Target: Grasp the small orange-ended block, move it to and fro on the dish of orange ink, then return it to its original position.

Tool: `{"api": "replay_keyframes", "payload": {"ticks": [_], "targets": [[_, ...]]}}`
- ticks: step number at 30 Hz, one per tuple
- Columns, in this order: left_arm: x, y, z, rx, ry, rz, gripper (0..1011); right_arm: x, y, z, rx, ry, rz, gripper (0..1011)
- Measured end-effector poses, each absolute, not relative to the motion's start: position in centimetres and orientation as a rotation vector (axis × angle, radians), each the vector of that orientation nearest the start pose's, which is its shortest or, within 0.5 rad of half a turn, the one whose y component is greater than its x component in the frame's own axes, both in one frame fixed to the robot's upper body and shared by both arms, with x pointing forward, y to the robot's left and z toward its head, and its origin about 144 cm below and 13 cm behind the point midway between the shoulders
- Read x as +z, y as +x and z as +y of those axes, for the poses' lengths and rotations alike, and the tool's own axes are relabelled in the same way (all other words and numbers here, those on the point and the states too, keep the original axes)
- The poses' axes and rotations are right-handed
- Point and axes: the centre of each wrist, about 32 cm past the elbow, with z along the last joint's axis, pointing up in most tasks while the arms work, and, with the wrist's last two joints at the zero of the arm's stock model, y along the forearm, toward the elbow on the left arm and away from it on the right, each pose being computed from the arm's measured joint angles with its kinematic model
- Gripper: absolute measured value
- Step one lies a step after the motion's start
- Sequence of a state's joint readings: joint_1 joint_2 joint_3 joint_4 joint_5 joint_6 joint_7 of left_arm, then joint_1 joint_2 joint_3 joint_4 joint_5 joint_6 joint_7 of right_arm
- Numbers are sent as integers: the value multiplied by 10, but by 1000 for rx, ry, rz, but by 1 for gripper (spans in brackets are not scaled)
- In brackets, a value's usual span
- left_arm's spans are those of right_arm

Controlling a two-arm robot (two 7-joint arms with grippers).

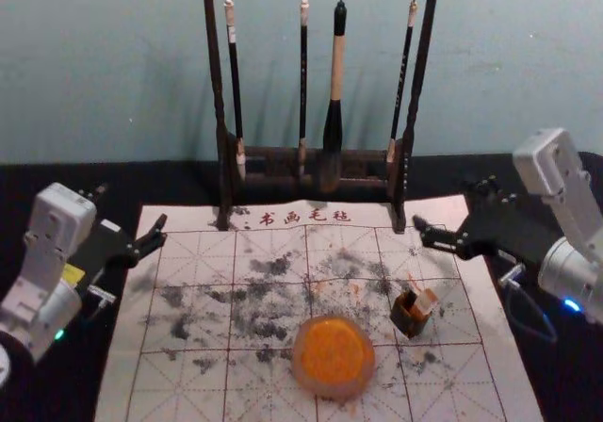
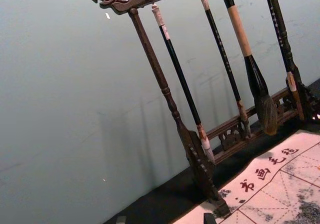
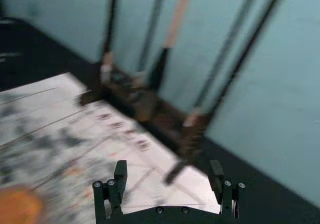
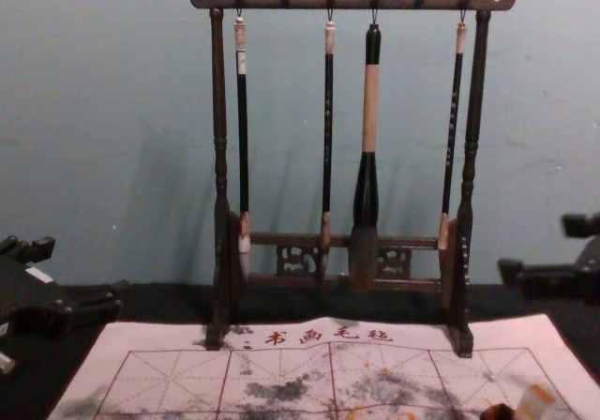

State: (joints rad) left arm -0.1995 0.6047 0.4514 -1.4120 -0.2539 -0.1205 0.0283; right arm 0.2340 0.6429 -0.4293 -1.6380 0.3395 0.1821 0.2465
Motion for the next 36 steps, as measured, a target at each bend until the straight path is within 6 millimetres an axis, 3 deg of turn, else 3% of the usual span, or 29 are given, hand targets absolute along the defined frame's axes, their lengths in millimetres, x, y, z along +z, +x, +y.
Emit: {"api": "replay_keyframes", "payload": {"ticks": [7,17,24,36], "targets": [[1140,489,310,1248,304,-285,1001,1174,475,-276,-1221,-313,-270,1003],[1140,489,310,1248,304,-285,1001,1131,458,-271,-1366,-339,-304,1003],[1140,489,310,1248,304,-285,1001,1118,456,-270,-1395,-357,-288,1003],[1140,489,310,1248,304,-285,1001,1119,455,-270,-1393,-356,-292,1003]]}}
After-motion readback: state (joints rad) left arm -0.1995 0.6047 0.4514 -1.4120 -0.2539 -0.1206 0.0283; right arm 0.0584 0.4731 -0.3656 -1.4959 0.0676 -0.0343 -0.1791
